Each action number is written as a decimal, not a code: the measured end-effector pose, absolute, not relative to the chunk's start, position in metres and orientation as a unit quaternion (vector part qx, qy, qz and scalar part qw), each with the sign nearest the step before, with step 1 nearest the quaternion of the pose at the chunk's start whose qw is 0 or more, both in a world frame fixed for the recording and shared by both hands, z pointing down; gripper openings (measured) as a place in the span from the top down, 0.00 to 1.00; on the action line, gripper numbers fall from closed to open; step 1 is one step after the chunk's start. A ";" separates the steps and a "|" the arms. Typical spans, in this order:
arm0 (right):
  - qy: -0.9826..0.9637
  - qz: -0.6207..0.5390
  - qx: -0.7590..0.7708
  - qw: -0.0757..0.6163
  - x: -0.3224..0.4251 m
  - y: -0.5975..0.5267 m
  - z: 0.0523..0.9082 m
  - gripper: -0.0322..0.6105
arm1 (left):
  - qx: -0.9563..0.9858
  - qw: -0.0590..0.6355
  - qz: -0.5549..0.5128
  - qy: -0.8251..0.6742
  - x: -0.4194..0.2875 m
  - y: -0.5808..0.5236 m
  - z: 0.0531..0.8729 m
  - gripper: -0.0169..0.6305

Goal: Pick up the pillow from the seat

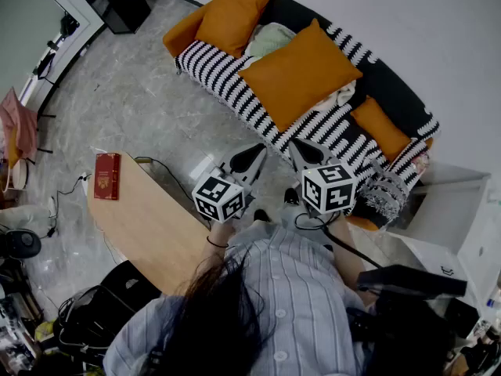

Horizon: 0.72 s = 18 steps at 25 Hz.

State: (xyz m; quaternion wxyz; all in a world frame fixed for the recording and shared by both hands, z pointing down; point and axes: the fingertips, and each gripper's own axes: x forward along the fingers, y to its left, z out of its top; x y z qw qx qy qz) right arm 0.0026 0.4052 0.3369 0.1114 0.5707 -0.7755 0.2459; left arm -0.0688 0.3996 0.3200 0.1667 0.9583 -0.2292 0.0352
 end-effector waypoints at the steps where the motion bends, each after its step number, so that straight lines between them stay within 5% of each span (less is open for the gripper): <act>1: -0.776 0.245 0.571 0.111 0.002 0.405 0.336 0.90 | 0.958 0.167 0.035 -0.231 -0.070 0.399 0.320 0.96; 18: -0.766 0.257 0.582 0.089 0.032 0.386 0.337 0.90 | 0.955 0.185 0.040 -0.227 -0.053 0.383 0.324 0.95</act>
